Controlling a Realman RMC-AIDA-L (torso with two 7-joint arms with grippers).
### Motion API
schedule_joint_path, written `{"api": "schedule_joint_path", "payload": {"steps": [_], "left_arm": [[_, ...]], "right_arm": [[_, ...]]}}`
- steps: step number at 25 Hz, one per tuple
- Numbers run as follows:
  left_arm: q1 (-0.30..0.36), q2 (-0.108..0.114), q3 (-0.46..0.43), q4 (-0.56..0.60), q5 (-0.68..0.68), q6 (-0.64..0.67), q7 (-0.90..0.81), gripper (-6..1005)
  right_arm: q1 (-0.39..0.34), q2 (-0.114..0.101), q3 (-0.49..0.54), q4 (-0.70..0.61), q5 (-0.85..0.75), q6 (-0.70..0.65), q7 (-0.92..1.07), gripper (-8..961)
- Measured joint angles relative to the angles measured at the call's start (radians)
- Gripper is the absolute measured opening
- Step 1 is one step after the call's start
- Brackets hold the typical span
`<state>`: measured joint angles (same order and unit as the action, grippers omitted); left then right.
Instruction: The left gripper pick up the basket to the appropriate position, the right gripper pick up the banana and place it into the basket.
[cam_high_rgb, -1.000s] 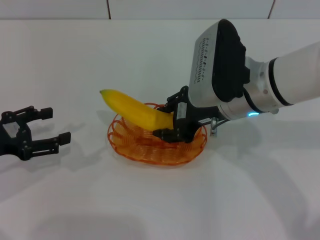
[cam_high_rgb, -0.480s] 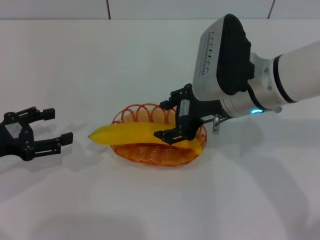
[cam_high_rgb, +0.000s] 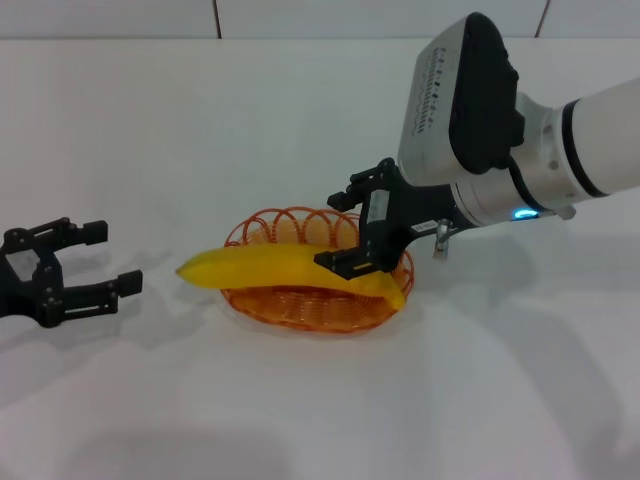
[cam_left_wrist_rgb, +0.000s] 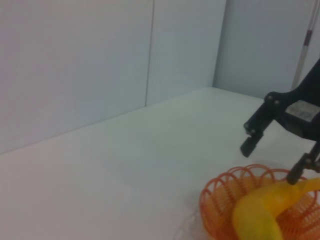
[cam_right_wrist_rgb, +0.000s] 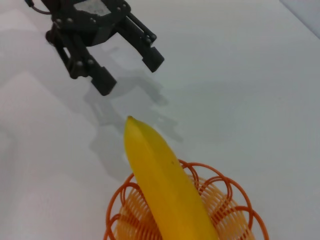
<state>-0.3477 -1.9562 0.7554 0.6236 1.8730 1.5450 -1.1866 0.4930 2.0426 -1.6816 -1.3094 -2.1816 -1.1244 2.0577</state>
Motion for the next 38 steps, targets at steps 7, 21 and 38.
{"api": "schedule_joint_path", "payload": {"steps": [7,21,38], "left_arm": [[0.013,0.008,-0.001,0.006,-0.011,0.040,0.007,876],[0.015,0.013,-0.004,0.005,-0.012,0.038,0.007,876],[0.007,0.006,0.004,-0.001,0.021,0.055,0.063,876]], "right_arm": [[-0.021,-0.001,0.043,-0.006,-0.004,-0.010,-0.004,705],[-0.179,0.001,0.445,-0.003,0.090,-0.249,-0.268,702],[-0.084,-0.007,0.934,0.684,0.218,-0.334,-1.100,701]]}}
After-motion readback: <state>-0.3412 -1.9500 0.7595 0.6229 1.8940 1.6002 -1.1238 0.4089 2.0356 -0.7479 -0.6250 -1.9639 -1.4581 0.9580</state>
